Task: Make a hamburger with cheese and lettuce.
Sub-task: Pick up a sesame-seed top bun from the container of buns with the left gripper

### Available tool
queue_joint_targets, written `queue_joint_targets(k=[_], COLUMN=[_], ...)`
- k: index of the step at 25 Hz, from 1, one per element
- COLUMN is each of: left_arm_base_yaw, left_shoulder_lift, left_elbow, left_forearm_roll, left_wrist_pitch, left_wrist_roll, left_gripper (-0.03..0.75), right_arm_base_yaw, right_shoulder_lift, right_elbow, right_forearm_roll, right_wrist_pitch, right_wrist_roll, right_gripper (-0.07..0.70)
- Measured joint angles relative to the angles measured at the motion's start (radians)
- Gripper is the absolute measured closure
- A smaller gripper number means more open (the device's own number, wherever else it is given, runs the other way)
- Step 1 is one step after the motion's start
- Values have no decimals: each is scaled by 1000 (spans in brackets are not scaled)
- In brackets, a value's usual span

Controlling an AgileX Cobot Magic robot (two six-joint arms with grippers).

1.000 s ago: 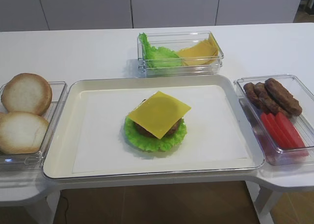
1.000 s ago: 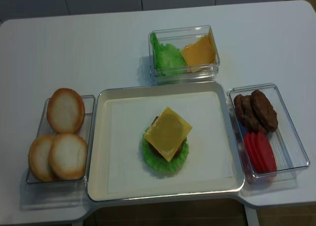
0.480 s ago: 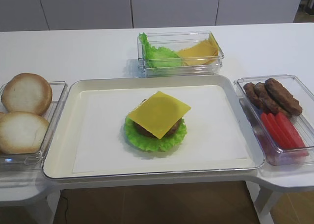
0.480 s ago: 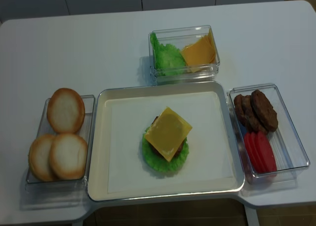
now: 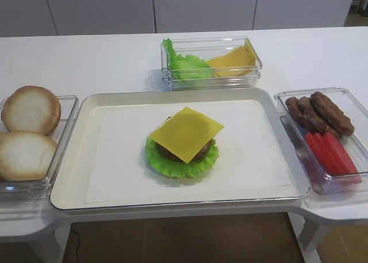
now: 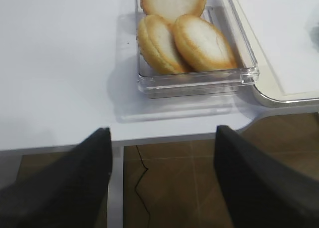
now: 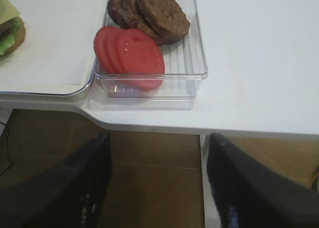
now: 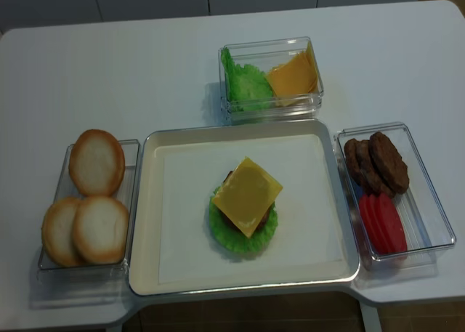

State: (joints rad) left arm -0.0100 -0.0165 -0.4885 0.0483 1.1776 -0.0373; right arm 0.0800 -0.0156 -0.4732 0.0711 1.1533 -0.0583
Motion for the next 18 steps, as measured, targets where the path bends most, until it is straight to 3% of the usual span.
queue_joint_targets(k=[10,18], left_arm_base_yaw=[0,0], left_shoulder_lift=[2,230], left_elbow=[-40,-64], left_forearm_roll=[0,30], left_wrist_pitch=[-21,-33], left_wrist_roll=[-97,-258], left_gripper=[246,246], right_arm_base_yaw=[0,0], right_shoulder_lift=[0,0], right_elbow=[0,0], right_forearm_roll=[0,0], right_wrist_pitch=[0,0], right_wrist_roll=[0,0], right_gripper=[215,233])
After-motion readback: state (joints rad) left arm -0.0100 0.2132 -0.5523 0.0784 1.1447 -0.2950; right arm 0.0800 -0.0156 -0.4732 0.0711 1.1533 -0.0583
